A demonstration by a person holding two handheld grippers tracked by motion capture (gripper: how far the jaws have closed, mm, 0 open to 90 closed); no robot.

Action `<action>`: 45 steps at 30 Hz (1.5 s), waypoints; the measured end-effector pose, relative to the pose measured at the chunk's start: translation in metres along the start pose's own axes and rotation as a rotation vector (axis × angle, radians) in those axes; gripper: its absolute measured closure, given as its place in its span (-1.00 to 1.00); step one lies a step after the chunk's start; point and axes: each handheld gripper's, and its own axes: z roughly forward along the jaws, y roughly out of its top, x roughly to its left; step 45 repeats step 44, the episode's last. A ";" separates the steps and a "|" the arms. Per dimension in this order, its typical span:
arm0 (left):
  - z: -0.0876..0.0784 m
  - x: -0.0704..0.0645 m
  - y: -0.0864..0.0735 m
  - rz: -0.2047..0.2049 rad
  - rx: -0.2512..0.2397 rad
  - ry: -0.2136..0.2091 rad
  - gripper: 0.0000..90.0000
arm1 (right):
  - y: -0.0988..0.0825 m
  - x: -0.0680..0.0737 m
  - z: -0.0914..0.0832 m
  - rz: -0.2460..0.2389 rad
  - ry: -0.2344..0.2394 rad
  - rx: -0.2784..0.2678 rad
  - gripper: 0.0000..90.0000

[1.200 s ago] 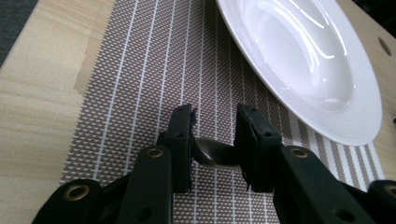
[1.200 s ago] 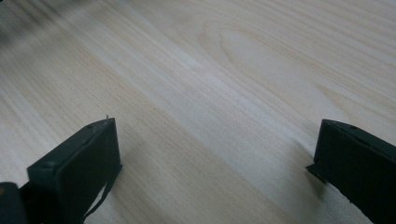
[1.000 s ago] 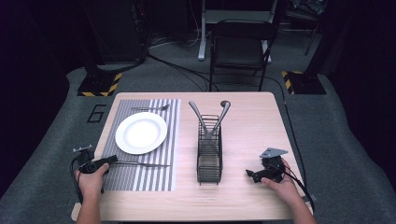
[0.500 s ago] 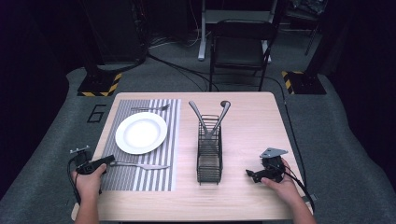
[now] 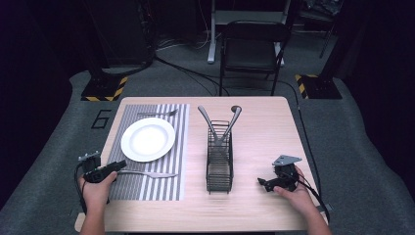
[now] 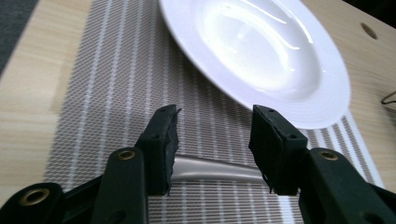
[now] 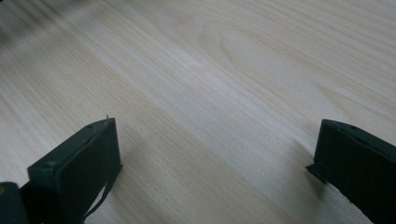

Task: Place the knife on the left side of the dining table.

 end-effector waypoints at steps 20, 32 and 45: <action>0.015 -0.072 -0.008 0.249 0.060 -0.103 0.07 | 0.000 0.000 0.000 -0.004 0.000 -0.006 -1.00; 0.027 -0.103 -0.025 0.392 0.133 -0.137 0.08 | 0.000 -0.001 0.000 -0.005 -0.001 -0.006 -1.00; 0.035 -0.113 -0.040 0.449 0.153 -0.145 0.05 | 0.000 -0.001 0.000 -0.006 0.000 -0.007 -1.00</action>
